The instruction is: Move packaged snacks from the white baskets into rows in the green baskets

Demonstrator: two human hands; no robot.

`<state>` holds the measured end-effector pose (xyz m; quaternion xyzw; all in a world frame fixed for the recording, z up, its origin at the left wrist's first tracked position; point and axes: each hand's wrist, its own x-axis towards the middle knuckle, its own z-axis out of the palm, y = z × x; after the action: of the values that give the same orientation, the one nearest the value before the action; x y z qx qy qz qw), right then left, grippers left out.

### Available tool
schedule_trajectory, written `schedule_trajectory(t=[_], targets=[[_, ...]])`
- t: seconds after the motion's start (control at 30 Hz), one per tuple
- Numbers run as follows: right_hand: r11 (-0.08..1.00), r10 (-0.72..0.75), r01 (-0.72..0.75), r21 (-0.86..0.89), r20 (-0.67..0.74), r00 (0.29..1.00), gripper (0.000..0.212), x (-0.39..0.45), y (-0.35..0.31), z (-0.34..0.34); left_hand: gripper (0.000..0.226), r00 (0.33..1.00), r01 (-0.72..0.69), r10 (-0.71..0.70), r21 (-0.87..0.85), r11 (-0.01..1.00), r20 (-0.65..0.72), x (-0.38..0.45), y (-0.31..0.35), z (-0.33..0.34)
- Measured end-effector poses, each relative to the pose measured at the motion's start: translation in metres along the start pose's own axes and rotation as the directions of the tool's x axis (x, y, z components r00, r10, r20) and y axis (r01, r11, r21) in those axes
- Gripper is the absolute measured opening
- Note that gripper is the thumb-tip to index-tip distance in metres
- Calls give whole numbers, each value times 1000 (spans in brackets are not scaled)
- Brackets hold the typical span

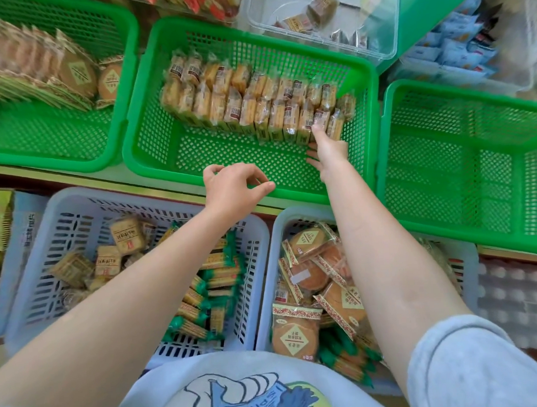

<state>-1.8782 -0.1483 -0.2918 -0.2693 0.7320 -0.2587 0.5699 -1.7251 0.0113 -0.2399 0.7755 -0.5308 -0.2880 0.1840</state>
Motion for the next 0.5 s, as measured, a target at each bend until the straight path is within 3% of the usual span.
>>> schedule_trajectory(t=[0.07,0.17,0.33,0.5], targets=[[999,18,-17,35,-18,1000,70,-2,1,0,24,1000,-6,6,4,1000,-9,0,-1,1],[982,87,-92,166,37,995,60,-10,1,1,22,1000,-22,22,4,1000,-21,0,-1,2],[972,46,-49,229,18,999,56,-17,-4,5,24,999,-33,33,-7,999,-32,-1,-2,3],[979,45,-63,193,96,994,61,-36,3,-1,24,999,-32,32,1,999,-26,1,-2,2]])
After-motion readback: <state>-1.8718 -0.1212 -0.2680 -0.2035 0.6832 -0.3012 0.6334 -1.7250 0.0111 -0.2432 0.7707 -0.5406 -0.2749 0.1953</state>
